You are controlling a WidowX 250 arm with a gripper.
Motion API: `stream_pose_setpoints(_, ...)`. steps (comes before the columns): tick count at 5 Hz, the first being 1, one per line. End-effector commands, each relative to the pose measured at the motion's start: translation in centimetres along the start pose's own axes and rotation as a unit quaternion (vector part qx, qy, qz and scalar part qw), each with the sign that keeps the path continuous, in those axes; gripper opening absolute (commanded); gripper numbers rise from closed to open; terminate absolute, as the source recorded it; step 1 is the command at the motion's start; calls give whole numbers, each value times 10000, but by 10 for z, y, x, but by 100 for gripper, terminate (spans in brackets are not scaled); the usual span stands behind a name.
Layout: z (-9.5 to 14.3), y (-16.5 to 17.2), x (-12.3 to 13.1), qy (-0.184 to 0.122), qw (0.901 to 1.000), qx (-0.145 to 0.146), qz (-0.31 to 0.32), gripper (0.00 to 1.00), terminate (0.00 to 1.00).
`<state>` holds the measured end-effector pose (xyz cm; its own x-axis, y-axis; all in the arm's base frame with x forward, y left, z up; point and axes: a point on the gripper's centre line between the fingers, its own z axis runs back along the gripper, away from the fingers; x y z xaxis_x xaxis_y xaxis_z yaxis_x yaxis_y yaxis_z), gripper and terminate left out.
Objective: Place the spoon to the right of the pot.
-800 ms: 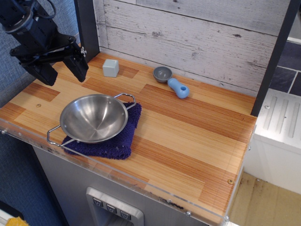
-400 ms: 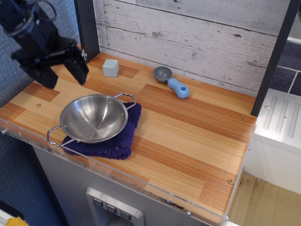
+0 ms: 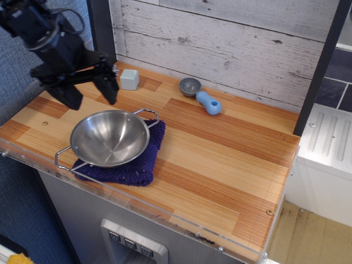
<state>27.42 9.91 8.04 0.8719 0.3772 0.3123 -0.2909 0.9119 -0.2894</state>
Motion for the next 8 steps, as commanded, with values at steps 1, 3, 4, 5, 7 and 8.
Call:
stream_pose_setpoints(1,-8,-54,29,-359,9984,-435,-5,100,0)
stream_pose_setpoints(3,-35,-113,50,-423,9984,-366,-65,100,0)
stream_pose_setpoints(4,-49,-126,55,-431,9988,-229,-23,100,0)
stream_pose_setpoints(5,-56,-127,63,-470,9987,-18,189,100,0)
stream_pose_setpoints(7,-71,-122,69,-495,9952,442,718,100,0)
stream_pose_setpoints(8,-84,-126,68,-418,9944,606,758,100,0)
